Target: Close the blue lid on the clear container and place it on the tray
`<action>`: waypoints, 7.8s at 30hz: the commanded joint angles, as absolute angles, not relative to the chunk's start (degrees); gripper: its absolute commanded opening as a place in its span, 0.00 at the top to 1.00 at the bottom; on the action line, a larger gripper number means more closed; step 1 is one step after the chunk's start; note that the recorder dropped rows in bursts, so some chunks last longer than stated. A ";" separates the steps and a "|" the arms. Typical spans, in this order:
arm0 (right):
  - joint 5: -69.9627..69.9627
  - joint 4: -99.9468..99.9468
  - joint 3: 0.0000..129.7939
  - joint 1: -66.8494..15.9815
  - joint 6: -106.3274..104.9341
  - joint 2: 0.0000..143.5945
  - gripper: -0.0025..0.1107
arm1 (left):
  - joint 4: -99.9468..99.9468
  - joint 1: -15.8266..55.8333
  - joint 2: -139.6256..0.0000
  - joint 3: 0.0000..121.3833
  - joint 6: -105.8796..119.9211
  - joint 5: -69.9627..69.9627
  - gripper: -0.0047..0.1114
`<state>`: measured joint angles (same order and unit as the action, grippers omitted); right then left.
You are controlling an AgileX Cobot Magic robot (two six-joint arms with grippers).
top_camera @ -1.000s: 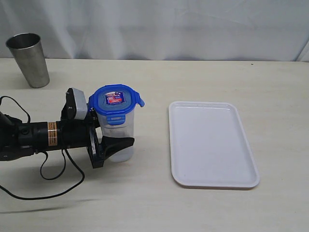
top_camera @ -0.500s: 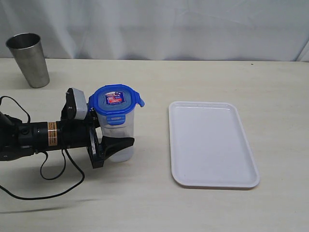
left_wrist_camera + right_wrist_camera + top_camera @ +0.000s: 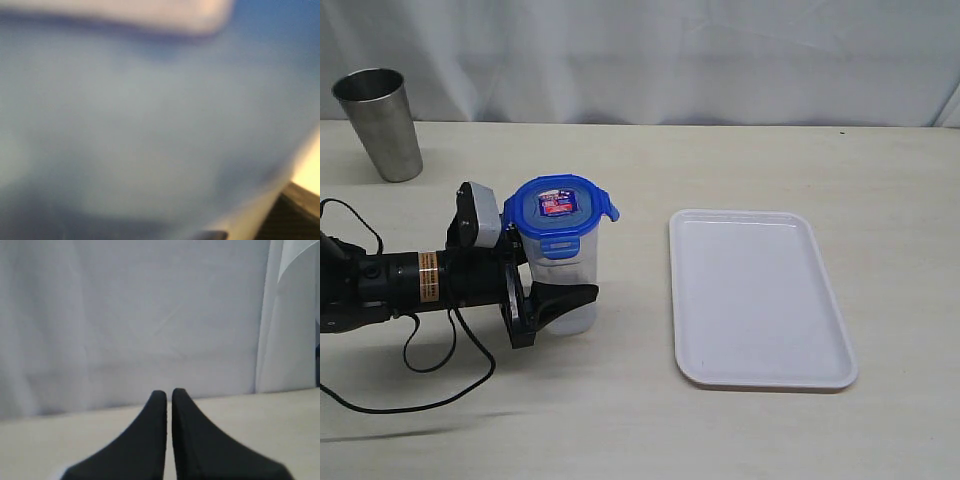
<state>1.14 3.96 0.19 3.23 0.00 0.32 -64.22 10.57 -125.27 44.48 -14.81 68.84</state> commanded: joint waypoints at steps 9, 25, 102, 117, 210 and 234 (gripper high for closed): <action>18.62 12.32 1.72 3.16 10.98 0.00 0.94 | -64.31 10.73 -124.71 44.78 -14.81 69.96 0.96; -7.60 10.37 31.65 3.16 10.75 29.79 0.64 | -64.31 10.73 -124.71 44.78 -14.81 69.96 0.96; -46.93 49.15 76.28 -26.11 -28.62 107.01 0.61 | -63.17 10.73 -124.71 44.78 -14.59 69.96 0.96; -51.68 48.80 76.28 -26.11 -29.29 109.31 0.62 | -63.35 10.73 -124.71 44.78 -14.59 69.96 0.96; -40.98 -5.63 79.23 -48.16 -41.45 102.13 0.67 | -63.36 10.73 -124.71 44.78 -14.59 69.96 0.96; -38.89 -8.66 79.23 -48.16 -44.11 112.13 0.65 | -63.38 10.73 -124.71 44.78 -14.59 69.96 0.96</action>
